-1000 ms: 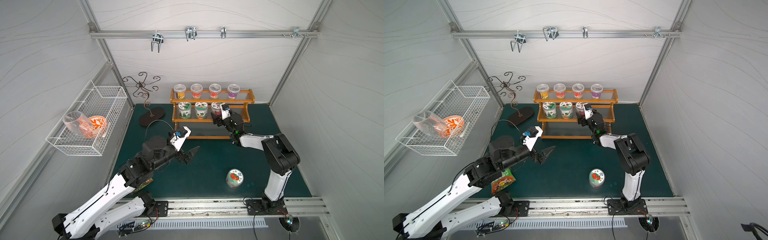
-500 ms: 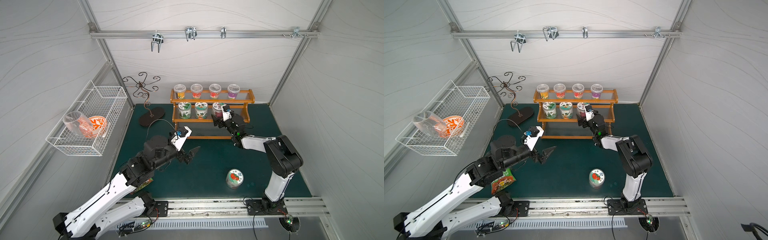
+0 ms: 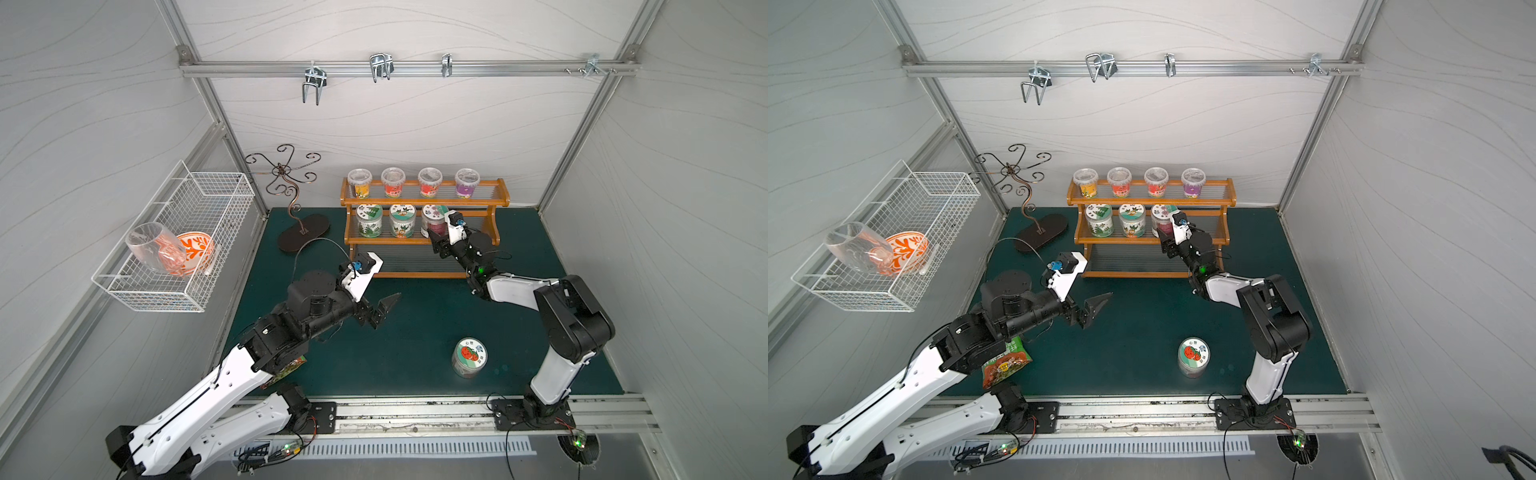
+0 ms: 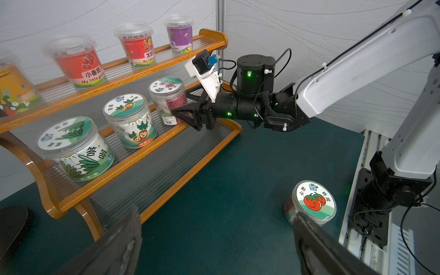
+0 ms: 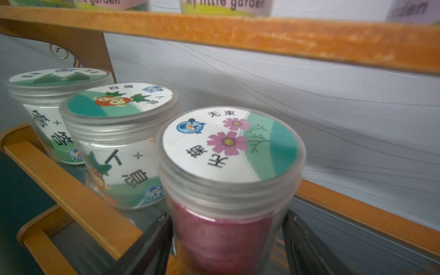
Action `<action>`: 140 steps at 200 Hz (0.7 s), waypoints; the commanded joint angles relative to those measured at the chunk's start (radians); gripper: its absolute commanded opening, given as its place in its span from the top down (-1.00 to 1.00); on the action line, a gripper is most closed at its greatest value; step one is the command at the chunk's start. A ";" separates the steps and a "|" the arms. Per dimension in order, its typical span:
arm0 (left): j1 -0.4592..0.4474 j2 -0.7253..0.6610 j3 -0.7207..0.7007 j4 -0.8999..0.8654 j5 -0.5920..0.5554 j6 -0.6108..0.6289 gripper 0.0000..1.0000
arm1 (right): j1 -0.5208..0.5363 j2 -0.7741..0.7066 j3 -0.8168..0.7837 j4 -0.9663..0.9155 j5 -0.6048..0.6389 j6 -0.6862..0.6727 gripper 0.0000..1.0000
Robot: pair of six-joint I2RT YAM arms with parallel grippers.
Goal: Place the seed container on the shelf
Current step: Place the seed jar on the shelf.
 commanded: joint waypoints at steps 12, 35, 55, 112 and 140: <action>0.003 -0.014 0.004 0.015 0.008 -0.005 -0.99 | -0.013 0.011 0.062 -0.001 -0.025 0.007 -0.46; 0.003 -0.015 0.004 0.015 0.006 -0.007 -0.99 | -0.013 0.006 0.061 -0.003 -0.024 0.005 -0.49; 0.003 -0.011 0.006 0.014 0.005 -0.008 -0.99 | -0.014 -0.022 0.040 -0.013 -0.036 0.000 -0.59; 0.003 0.028 0.021 0.005 0.057 -0.030 -0.99 | -0.014 -0.241 -0.099 -0.152 -0.051 0.005 -0.80; 0.002 0.048 0.036 -0.002 0.104 -0.062 -0.99 | -0.015 -0.430 -0.100 -0.475 -0.117 0.040 -0.85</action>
